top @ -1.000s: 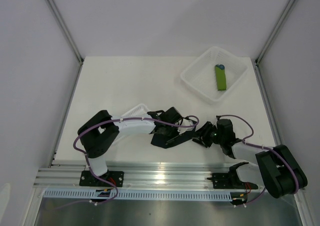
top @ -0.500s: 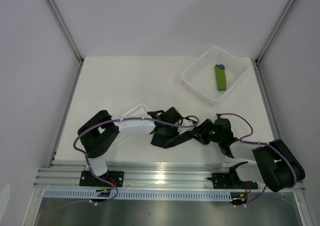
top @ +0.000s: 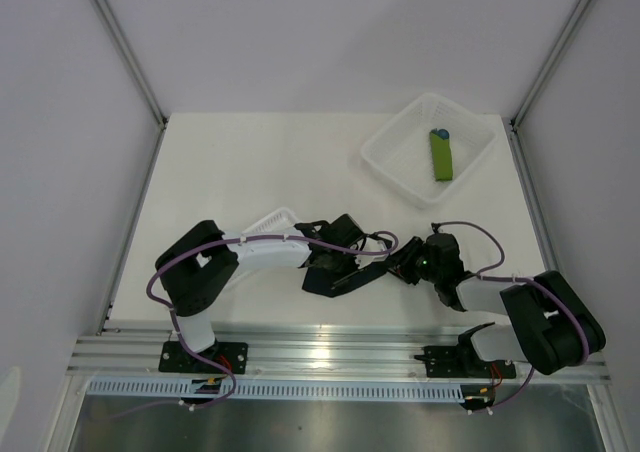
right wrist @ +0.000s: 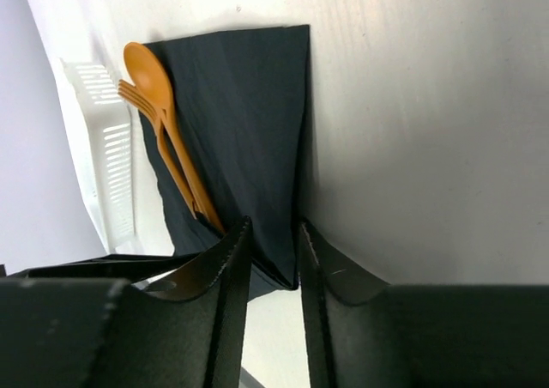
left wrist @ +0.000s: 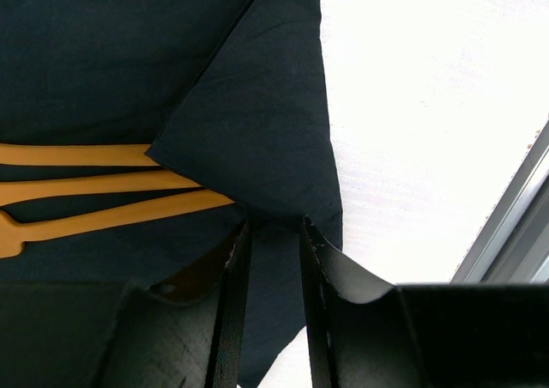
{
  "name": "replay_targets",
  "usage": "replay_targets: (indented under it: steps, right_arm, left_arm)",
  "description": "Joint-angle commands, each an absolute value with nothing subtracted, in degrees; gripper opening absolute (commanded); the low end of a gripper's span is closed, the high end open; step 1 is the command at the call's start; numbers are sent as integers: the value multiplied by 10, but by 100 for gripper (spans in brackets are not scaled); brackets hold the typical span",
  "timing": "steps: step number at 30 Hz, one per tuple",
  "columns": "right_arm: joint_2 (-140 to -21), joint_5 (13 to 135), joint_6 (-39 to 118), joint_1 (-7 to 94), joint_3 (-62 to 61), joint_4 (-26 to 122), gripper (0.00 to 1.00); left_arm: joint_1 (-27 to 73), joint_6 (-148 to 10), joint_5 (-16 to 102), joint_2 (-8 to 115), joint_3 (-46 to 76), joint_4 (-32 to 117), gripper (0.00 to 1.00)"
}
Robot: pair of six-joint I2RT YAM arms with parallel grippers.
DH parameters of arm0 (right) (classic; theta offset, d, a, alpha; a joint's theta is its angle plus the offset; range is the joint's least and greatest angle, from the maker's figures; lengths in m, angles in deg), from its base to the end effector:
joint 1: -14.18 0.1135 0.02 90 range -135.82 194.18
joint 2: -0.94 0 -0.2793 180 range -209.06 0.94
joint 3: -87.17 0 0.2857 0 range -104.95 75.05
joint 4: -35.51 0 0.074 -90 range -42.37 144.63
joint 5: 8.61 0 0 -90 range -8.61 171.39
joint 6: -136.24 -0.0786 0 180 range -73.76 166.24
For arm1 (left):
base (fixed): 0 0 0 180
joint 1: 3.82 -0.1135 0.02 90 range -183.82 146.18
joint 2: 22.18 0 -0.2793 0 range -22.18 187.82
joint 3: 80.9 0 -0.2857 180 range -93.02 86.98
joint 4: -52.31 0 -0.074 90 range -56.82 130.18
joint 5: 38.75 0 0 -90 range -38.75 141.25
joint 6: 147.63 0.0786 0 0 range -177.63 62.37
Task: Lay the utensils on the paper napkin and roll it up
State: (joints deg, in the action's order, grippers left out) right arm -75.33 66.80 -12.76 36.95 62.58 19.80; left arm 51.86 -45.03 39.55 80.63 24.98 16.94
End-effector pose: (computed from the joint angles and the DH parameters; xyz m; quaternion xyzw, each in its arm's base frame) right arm 0.2250 0.1159 0.0725 0.2199 0.8578 0.3804 0.2666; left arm 0.2116 -0.3382 0.1129 0.5630 0.7895 -0.1744 0.1712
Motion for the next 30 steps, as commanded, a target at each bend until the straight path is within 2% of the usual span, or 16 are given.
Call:
replay_targets:
  steps: [1, 7, 12, 21, 30]
  right_arm:
    - [-758, 694, -99, 371, 611, 202, 26]
    - [-740, 701, -84, 374, 609, 227, 9]
    - [-712, 723, -59, 399, 600, 270, 0]
    - [-652, 814, -16, 486, 563, 369, 0]
    - [-635, 887, 4, 548, 543, 393, 0]
  left_arm:
    - [515, -444, 407, 814, 243, 152, 33]
    - [514, -444, 407, 814, 244, 151, 33]
    - [510, -444, 405, 815, 240, 150, 33]
    - [500, -450, 394, 818, 235, 141, 33]
    - [494, -453, 389, 822, 231, 137, 33]
